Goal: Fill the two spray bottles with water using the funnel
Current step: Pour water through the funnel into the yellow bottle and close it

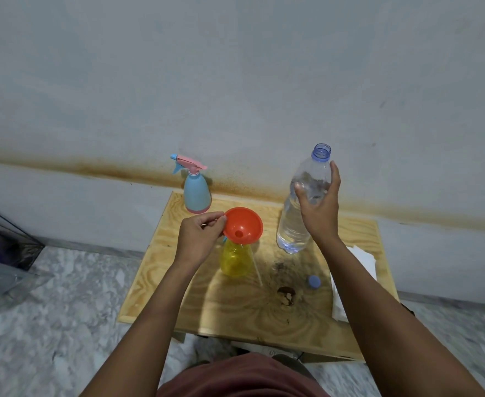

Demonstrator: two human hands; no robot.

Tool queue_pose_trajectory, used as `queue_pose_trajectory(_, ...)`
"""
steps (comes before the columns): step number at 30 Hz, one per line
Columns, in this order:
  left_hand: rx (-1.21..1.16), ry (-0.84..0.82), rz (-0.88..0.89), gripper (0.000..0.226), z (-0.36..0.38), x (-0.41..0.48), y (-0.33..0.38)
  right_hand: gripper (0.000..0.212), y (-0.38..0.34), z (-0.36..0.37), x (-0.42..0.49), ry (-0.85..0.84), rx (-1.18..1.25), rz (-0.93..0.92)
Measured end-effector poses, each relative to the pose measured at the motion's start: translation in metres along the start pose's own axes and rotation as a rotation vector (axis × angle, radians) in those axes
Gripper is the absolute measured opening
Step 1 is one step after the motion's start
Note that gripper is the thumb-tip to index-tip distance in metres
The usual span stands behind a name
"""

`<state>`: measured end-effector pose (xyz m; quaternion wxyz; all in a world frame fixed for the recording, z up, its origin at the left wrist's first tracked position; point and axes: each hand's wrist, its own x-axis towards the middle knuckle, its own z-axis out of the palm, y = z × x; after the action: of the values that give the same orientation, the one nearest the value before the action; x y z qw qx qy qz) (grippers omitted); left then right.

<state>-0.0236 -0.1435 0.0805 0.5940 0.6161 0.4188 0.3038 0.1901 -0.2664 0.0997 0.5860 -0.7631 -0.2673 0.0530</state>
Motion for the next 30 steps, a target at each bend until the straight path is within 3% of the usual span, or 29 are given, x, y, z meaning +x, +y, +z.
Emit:
queue_pose_trajectory(14,0.007,0.008,0.019,0.019,0.001,-0.002,-0.001,0.096,0.003,-0.012,-0.009,-0.006,-0.063,0.058)
queue_pose_trajectory(17,0.000,0.013,0.018,0.019,0.001,-0.002,0.000,0.079,-0.007,-0.009,-0.031,0.219,-0.193,0.071)
queue_pose_trajectory(19,-0.002,0.015,0.010,0.020,0.000,-0.002,-0.001,0.053,-0.010,0.000,-0.054,0.364,-0.220,-0.083)
queue_pose_trajectory(20,-0.003,0.015,0.008,0.021,0.000,-0.002,-0.002,0.041,-0.012,0.006,-0.065,0.349,-0.218,-0.138)
queue_pose_trajectory(22,-0.002,0.014,0.009,0.021,0.000,-0.002,-0.004,0.028,-0.012,0.020,-0.079,0.144,-0.190,-0.095)
queue_pose_trajectory(26,0.021,0.006,0.031,0.022,0.000,-0.001,-0.005,0.036,-0.009,0.040,-0.076,-0.294,-0.086,0.232)
queue_pose_trajectory(30,-0.014,-0.013,0.030,0.024,-0.003,0.000,-0.005,0.013,-0.013,0.047,-0.071,-0.325,-0.107,0.191)
